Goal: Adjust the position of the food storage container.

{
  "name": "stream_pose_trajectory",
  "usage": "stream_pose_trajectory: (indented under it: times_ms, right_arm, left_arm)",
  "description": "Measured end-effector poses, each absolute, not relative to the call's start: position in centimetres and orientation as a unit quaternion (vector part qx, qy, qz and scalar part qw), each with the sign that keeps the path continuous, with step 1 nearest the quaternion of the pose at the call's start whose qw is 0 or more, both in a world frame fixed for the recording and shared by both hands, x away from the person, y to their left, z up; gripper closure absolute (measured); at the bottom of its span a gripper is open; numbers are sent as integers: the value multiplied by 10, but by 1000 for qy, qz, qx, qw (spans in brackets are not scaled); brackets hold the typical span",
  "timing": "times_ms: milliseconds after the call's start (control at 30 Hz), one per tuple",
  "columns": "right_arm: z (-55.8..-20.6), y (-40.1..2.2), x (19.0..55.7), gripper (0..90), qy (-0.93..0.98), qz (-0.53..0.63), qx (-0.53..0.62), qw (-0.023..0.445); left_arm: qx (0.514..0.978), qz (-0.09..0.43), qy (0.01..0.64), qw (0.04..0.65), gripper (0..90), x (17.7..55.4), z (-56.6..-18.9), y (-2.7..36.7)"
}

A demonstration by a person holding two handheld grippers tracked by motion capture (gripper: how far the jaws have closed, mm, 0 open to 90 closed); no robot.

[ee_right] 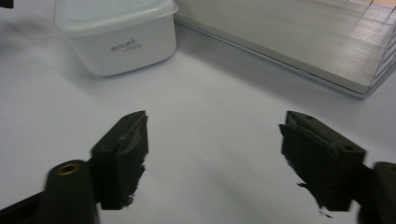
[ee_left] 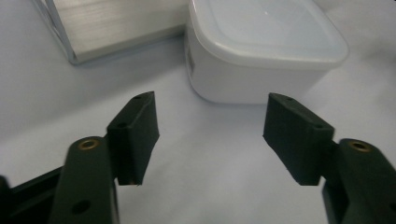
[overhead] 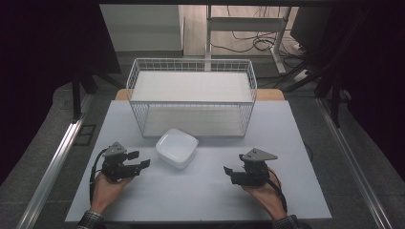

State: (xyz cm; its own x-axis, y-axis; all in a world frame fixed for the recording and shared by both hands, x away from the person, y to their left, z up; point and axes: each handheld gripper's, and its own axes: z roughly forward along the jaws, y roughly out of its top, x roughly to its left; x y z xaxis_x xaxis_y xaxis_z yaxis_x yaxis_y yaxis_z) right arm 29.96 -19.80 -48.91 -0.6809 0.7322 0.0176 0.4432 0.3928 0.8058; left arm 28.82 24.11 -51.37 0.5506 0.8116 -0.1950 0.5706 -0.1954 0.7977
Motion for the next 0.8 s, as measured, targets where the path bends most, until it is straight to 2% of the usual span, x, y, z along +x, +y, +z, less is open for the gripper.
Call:
stream_pose_trajectory:
  times_ms: [67,100,267,400,467,533,567,600,667,700,733,767,800]
  right_arm:
    - [-489,-197,301,288,815,417,361,175]
    - [-488,-195,303,333,815,414,369,168]
    - [-484,-189,308,422,822,407,370,151]
    - [-482,-184,313,445,827,406,360,144]
    - [-481,-179,318,537,832,407,350,141]
    - [-481,-177,320,566,833,407,347,140]
    - [-481,-174,324,630,837,403,343,142]
    - [-481,-174,324,630,837,403,343,142]
    - [-482,-171,329,695,838,400,343,140]
    - [-483,-169,334,765,838,400,346,132]
    - [-483,-169,334,765,838,400,346,132]
    - [-484,-168,339,843,838,400,346,132]
    - [-485,-168,342,872,837,403,348,131]
  left_arm:
    - [761,137,455,441,431,291,-513,241]
    - [763,139,453,440,462,298,-513,241]
    - [763,146,456,435,587,315,-512,240]
    - [764,148,453,434,693,325,-511,237]
    - [764,148,453,434,742,335,-513,234]
    - [764,148,455,432,784,339,-514,233]
    - [763,146,458,432,802,346,-516,231]
    - [763,146,458,432,817,346,-516,231]
    - [768,146,456,426,827,353,-518,228]
    - [770,143,458,421,842,358,-521,223]
    - [770,143,458,421,846,358,-521,223]
    - [775,141,456,415,850,361,-523,220]
    - [777,139,455,413,852,362,-524,218]
